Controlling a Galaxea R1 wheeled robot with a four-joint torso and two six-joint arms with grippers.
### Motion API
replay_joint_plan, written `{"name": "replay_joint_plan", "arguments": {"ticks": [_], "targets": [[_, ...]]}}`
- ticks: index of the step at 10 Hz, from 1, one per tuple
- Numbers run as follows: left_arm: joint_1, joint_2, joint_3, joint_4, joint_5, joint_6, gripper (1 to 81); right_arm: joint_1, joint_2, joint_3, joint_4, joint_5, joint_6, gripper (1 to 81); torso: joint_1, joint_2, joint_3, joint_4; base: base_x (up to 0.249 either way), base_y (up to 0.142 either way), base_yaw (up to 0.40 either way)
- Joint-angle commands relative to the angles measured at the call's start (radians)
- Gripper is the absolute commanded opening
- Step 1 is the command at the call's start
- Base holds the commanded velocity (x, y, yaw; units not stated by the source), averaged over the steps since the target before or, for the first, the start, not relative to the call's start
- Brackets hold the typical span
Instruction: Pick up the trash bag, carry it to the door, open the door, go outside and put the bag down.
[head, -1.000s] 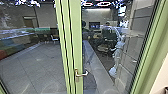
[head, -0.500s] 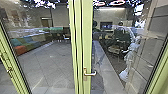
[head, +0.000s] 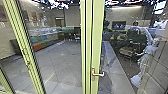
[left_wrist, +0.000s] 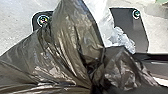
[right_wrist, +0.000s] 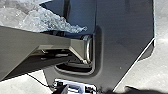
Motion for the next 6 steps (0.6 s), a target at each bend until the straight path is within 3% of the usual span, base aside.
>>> {"name": "replay_joint_plan", "arguments": {"ticks": [1,4,6], "targets": [[-0.049,0.001,0.000,0.002,0.078,0.005,1.0,0.037,0.000,0.004,-0.004,-0.058,-0.003,81.1,0.000,0.000,0.000,0.000,0.000,0.000,0.273],[-0.049,0.001,0.000,0.002,0.076,0.005,1.0,0.037,0.000,0.001,-0.005,-0.058,-0.003,81.1,0.000,0.000,0.000,0.000,0.000,0.000,0.187],[-0.049,0.001,-0.003,-0.002,0.076,0.002,1.0,0.037,0.000,0.001,-0.005,-0.058,-0.003,81.1,0.000,0.000,0.000,0.000,0.000,0.000,0.000]]}}
